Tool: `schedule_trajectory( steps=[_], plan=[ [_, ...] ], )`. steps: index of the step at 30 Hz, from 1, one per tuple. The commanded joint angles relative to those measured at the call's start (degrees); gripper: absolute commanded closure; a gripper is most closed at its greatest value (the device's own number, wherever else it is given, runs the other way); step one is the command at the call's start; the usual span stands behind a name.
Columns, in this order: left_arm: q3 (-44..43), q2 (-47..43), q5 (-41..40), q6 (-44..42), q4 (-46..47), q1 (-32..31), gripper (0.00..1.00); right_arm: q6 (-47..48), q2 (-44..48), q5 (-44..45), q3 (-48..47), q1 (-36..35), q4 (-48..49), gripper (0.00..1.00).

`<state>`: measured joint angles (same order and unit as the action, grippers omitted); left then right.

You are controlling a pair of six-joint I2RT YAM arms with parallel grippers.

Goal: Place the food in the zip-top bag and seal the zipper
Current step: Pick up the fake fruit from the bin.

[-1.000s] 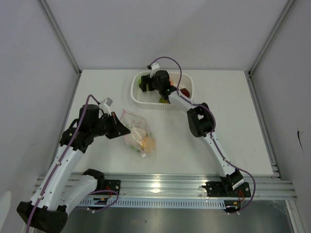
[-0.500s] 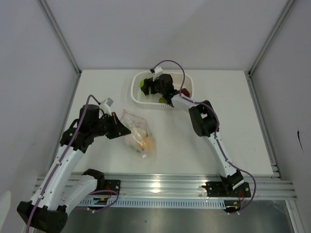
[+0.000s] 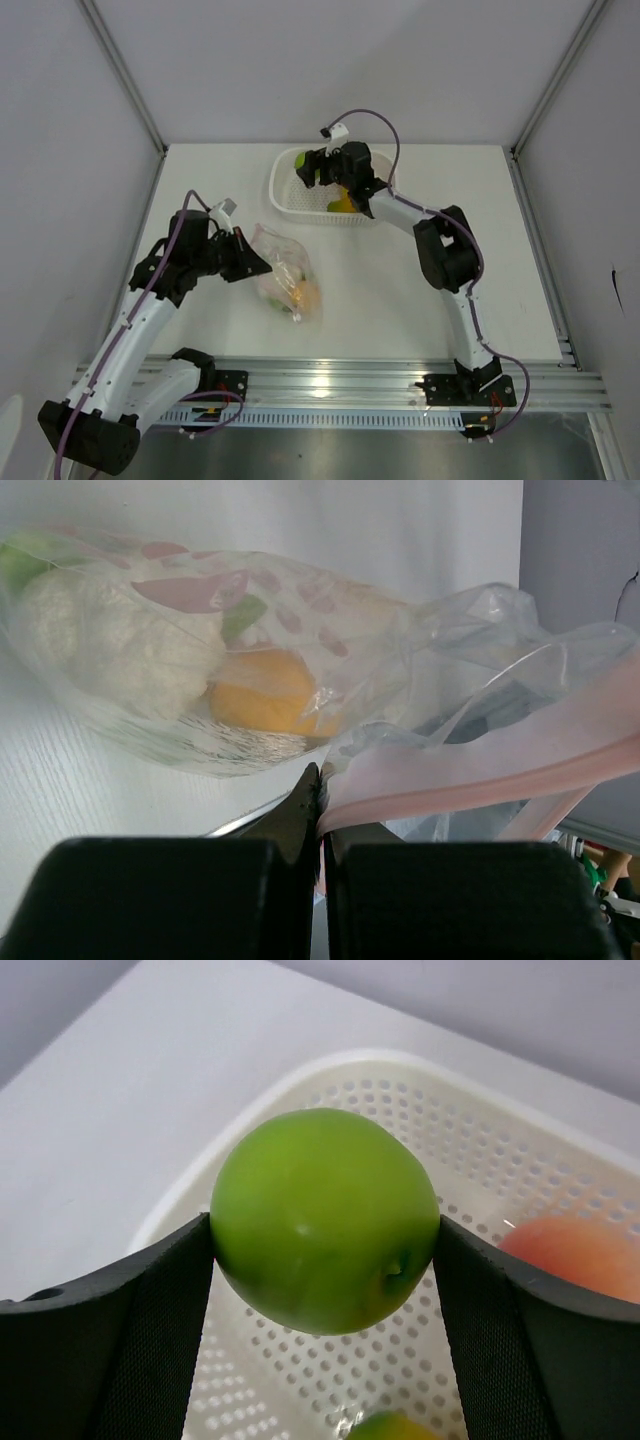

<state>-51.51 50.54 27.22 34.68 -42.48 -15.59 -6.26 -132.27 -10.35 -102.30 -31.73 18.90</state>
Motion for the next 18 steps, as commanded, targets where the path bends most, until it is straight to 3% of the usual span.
schedule_trajectory(
  steps=[1,10,18],
  plan=[
    [-2.46,0.87,1.16,1.18,2.14,0.04,1.0,0.29,13.24,1.47,4.9,0.0,3.69,1.0],
    [-4.39,2.36,3.19,0.48,3.19,0.04,0.99,4.15,41.87,7.7,24.84,-9.48,-3.59,1.0],
    [-5.45,3.59,5.73,0.3,4.59,0.04,1.0,9.69,59.82,14.56,28.82,-24.69,-18.62,1.0]
  ],
)
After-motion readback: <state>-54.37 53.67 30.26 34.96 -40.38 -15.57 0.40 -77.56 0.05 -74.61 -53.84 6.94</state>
